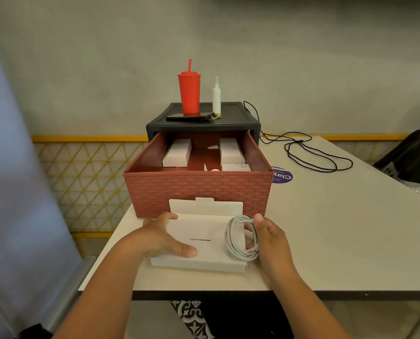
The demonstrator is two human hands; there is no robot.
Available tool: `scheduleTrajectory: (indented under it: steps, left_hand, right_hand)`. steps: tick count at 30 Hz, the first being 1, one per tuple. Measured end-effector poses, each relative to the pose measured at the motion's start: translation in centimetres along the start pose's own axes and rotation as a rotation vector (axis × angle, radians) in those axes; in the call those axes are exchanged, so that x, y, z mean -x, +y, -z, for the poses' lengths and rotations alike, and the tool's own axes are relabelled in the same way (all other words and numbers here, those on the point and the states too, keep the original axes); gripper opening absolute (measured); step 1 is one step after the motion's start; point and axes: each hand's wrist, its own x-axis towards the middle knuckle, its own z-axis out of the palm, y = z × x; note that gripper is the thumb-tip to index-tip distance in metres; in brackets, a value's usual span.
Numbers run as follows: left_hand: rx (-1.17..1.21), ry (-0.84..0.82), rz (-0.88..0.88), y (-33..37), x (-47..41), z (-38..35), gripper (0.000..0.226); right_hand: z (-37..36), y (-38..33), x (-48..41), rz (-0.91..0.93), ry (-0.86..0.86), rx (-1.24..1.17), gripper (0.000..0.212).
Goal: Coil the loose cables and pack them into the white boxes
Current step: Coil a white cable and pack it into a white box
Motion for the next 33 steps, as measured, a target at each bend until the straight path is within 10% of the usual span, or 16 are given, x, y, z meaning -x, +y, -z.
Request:
scheduleTrajectory:
  steps: [9,16,33]
  left_hand:
    - [0.223,0.058,-0.214,-0.5,1.5,-1.9,0.082]
    - [0.345,0.163,-0.359,-0.4,2.0,-4.9,0.130]
    - [0.393,0.079,-0.416,-1.7,0.9,-6.0,0.141]
  right_hand:
    - [1.1,-1.2,0.4,0.086,0.088,0.070,0.038]
    - [1.3,-5.1,0.1,0.276,0.109,0.164,0.031]
    - [-4.9,-8.3,-4.1,0.366,-0.247,0.525,0.022]
